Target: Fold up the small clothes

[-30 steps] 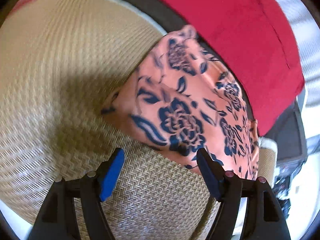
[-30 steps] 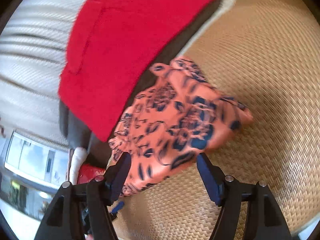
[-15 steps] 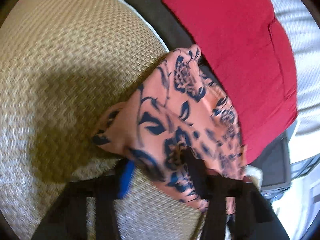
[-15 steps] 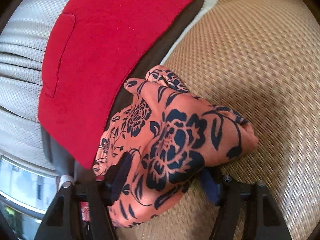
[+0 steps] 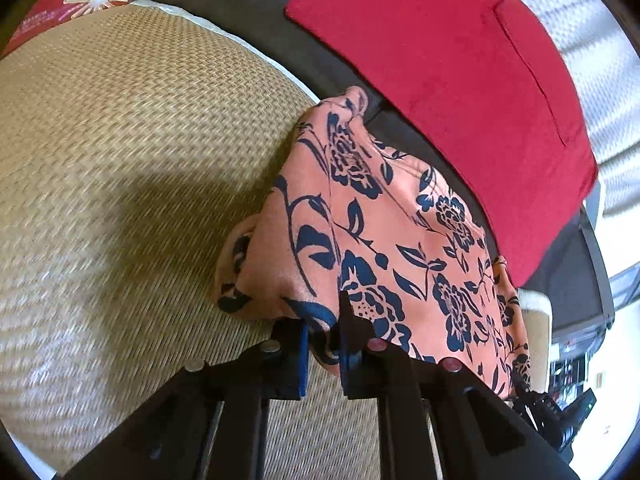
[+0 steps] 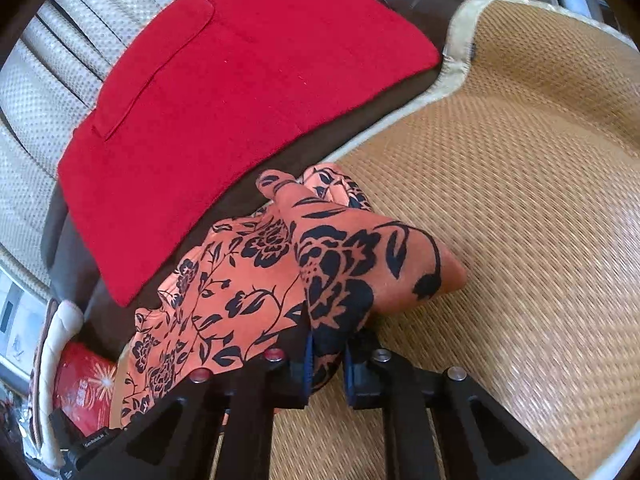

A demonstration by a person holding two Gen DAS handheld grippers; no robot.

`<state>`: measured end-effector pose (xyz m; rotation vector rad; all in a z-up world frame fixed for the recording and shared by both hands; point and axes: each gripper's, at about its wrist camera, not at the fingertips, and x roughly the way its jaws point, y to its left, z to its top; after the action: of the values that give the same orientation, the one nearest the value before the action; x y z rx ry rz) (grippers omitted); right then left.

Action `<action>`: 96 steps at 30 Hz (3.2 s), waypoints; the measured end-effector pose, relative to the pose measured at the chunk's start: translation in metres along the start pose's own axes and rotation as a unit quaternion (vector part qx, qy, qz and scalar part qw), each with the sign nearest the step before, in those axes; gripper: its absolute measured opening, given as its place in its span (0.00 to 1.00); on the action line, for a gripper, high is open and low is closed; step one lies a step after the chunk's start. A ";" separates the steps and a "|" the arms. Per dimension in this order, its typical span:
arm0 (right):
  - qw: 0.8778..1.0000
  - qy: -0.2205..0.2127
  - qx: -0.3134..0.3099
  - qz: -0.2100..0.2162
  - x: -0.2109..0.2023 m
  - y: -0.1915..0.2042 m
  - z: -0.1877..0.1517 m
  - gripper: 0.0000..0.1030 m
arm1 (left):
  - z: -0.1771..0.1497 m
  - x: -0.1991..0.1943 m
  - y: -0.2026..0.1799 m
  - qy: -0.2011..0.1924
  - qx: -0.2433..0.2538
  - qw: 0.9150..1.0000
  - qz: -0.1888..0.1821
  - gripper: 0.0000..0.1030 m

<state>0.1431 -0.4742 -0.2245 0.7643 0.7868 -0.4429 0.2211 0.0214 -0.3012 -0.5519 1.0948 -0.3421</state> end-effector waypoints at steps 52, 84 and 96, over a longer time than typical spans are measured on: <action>0.995 0.088 -0.042 -0.006 0.052 0.013 0.044 0.16 | -0.097 -0.017 -0.064 -0.028 0.320 0.931 0.174 0.69; 0.989 0.114 -0.090 0.028 0.022 0.023 0.042 0.18 | -0.086 -0.031 -0.051 -0.062 0.294 0.930 0.211 0.69; 0.989 0.120 -0.085 0.010 0.045 0.026 0.039 0.16 | -0.077 -0.047 -0.027 -0.072 0.277 0.931 0.227 0.69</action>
<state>0.2060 -0.4898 -0.2298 0.6713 1.0270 -0.2645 0.1317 0.0050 -0.2771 0.1806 0.8966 -0.1850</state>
